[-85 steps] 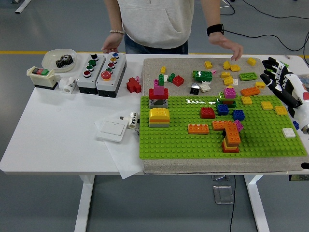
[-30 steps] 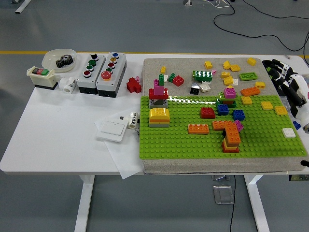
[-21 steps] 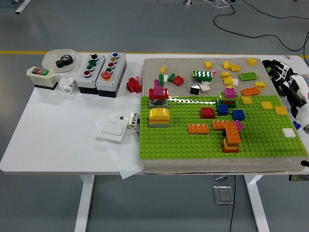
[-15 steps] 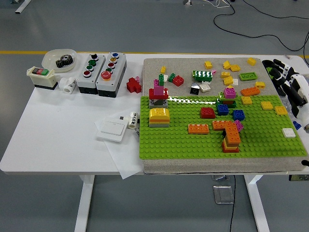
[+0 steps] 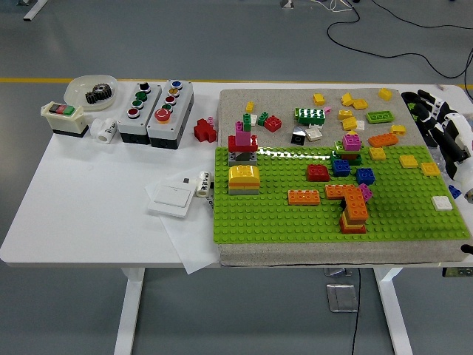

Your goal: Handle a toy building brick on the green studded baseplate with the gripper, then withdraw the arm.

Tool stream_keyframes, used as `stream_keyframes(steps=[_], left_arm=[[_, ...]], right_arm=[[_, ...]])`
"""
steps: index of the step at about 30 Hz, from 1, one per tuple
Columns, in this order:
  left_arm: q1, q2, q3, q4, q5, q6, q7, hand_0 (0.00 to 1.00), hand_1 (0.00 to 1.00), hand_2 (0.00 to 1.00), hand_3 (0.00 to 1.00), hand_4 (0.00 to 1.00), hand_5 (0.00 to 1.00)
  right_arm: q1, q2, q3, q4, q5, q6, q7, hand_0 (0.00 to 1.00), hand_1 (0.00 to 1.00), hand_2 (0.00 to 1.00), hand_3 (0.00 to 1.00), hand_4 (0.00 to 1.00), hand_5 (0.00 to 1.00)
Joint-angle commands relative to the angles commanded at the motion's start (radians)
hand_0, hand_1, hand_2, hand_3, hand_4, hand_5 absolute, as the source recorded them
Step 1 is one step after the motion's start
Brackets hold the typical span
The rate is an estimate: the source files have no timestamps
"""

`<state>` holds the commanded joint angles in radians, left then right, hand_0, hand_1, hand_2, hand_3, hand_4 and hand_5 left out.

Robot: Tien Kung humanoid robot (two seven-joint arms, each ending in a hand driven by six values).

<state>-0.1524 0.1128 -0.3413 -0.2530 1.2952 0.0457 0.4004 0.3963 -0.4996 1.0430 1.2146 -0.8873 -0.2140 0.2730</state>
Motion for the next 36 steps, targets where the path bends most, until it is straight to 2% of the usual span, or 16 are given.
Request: stream_keyframes(steps=[21, 36], left_arm=[[0.006, 0.0, -0.013, -0.001, 0.025, -0.002, 0.006, 0.422, 0.464, 0.5, 0.595, 0.619, 0.764], [0.002, 0.0, -0.002, -0.001, 0.005, 0.004, 0.003, 0.423, 0.466, 0.501, 0.595, 0.617, 0.765]], right_arm=[[-0.006, 0.002, 0.002, -0.002, -0.002, 0.003, 0.001, 0.94, 0.861, 0.893, 0.908, 0.998, 0.772], [0.0, 0.001, 0.002, -0.003, -0.001, 0.006, 0.002, 0.942, 0.862, 0.893, 0.906, 0.998, 0.771]])
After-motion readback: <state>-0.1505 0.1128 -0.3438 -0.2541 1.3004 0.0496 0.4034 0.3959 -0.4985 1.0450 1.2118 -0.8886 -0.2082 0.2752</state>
